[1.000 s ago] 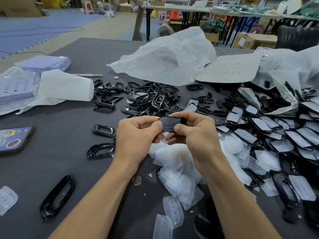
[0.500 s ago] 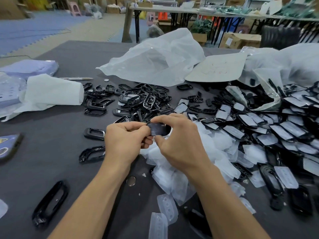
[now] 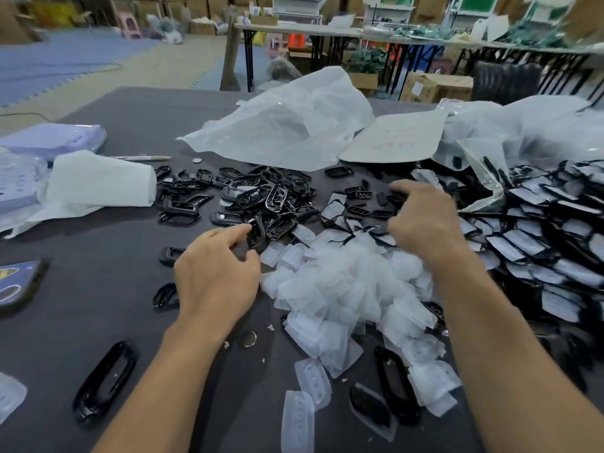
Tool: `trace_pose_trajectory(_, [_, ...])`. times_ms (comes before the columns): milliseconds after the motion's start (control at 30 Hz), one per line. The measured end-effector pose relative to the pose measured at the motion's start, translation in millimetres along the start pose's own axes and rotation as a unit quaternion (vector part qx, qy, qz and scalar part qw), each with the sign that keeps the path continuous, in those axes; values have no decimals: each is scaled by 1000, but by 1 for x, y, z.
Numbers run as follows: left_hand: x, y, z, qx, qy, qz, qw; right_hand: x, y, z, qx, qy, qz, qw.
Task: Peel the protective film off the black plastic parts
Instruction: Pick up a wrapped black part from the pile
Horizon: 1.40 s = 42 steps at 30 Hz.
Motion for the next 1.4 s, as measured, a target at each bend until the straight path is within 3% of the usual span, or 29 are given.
trace_pose_trajectory(100, [6, 17, 5, 51, 53, 99, 992, -22, 30, 38, 29, -70, 48, 996])
trace_pose_trajectory(200, [6, 29, 7, 103, 90, 158, 978, -46, 68, 65, -21, -143, 122, 982])
trace_pose_trajectory(400, [5, 13, 0, 62, 45, 25, 997, -58, 90, 64, -20, -153, 102, 983])
trace_pose_trajectory(533, [6, 10, 3, -25, -9, 14, 1000, -54, 83, 57, 96, -116, 86, 985])
trace_pose_trajectory(633, [3, 9, 3, -112, -51, 19, 992, -29, 61, 38, 148, -65, 29, 986])
trace_pose_trajectory(733, [-3, 13, -8, -245, -65, 64, 965, 16, 44, 15, 93, -16, 0, 996])
trace_pose_trajectory(867, [-8, 19, -18, -356, -70, 99, 927, 58, 59, 6, -51, -15, 69, 996])
trace_pose_trajectory(1000, [-7, 24, -14, -412, -123, 126, 894, 69, 72, 11, -25, -30, 65, 997])
trace_pose_trajectory(1133, [-14, 33, -21, -465, -127, 226, 846, 61, 68, 14, -25, -29, 39, 999])
trace_pose_trajectory(1267, [-16, 35, -24, -463, -119, 223, 850, 18, 44, 30, 106, -45, -55, 992])
trace_pose_trajectory(1400, [-11, 35, -18, -447, -147, 176, 865, -50, 49, 57, 304, -113, -36, 945])
Point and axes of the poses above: each hand's wrist, its own x-axis towards the middle knuckle, its own y-axis out of the palm, z = x × y, the point moved 5 cm from there along x, towards the middle knuckle, and after that the axes turned 6 degrees about x, right-handed, at the moved point
